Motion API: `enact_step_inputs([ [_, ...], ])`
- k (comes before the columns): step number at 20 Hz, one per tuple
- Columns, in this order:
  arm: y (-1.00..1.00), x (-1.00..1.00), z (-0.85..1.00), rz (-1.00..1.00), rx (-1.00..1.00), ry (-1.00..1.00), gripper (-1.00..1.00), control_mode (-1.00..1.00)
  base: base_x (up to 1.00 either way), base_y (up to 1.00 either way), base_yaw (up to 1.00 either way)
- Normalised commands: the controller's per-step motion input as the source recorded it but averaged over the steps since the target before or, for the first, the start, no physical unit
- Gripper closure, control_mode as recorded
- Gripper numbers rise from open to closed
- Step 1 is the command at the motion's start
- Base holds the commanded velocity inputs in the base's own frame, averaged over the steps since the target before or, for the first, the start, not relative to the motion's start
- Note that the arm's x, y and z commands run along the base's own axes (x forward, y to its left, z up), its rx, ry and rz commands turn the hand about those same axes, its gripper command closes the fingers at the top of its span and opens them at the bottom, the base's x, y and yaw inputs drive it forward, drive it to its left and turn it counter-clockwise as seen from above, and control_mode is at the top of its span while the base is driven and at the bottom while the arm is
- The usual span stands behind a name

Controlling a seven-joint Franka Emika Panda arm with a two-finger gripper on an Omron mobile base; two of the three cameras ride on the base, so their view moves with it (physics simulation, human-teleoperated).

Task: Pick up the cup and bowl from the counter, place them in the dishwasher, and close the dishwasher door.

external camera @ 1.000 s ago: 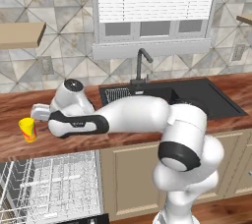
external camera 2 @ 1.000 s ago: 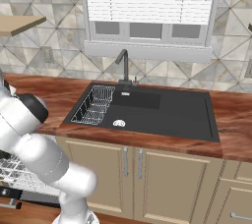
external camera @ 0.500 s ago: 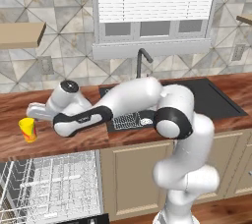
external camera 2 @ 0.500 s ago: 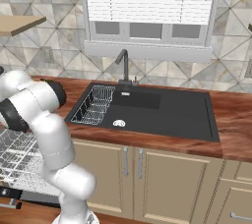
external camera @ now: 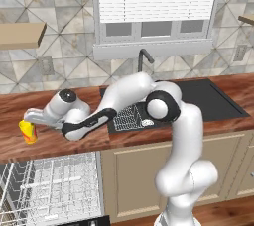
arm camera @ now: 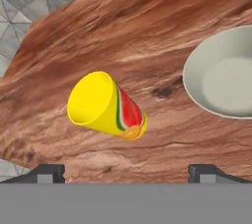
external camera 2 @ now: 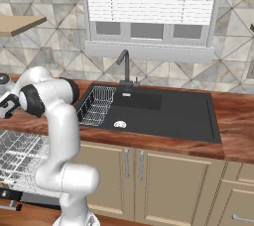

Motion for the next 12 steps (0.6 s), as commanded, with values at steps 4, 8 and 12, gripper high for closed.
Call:
enact_step_inputs([
  [4, 0.39, 0.25, 0.00, 0.00, 0.00, 0.00, -1.00, -1.00, 0.00, 0.00, 0.00],
  [8, 0.15, 0.34, 0.00, 0.00, 0.00, 0.00, -1.00, -1.00, 0.00, 0.00, 0.00],
  [12, 0.00, 0.30, 0.00, 0.00, 0.00, 0.00, -1.00, -1.00, 0.00, 0.00, 0.00],
])
